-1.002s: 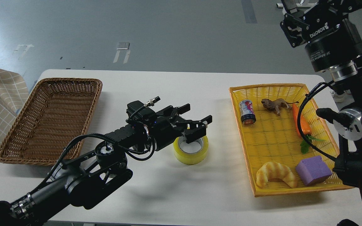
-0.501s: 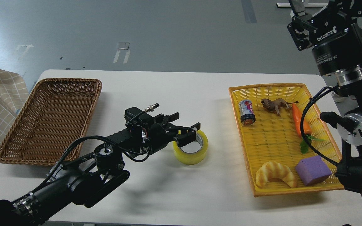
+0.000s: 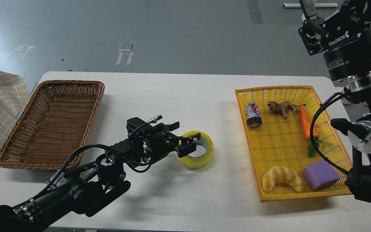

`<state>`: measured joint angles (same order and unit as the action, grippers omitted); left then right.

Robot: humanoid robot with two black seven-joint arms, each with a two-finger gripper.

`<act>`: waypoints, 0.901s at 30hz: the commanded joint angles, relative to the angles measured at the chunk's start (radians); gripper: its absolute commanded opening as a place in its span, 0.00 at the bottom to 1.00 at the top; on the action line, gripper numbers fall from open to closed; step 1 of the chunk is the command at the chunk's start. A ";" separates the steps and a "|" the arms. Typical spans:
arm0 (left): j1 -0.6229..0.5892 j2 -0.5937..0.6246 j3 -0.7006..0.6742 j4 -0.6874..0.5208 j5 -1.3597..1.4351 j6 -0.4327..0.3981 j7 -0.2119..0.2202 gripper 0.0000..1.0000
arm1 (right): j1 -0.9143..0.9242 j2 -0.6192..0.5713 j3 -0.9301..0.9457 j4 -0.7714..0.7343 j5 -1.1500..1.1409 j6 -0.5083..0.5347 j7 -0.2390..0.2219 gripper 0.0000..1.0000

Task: Place and transfer tape with both arms
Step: 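Close the left gripper on the tape roll's edge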

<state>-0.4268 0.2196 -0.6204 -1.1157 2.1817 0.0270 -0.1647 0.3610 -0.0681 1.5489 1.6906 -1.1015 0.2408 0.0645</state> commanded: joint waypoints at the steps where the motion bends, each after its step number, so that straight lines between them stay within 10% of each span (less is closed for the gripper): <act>1: 0.002 0.000 0.001 0.007 0.000 0.010 -0.001 0.98 | -0.007 -0.001 0.000 0.001 0.000 0.000 0.000 1.00; 27: 0.000 -0.006 0.037 0.089 0.000 0.080 -0.015 0.81 | -0.048 0.021 0.026 0.015 0.000 0.000 0.000 1.00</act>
<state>-0.4286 0.2115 -0.5844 -1.0248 2.1817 0.1070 -0.1761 0.3147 -0.0517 1.5752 1.7068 -1.1014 0.2408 0.0645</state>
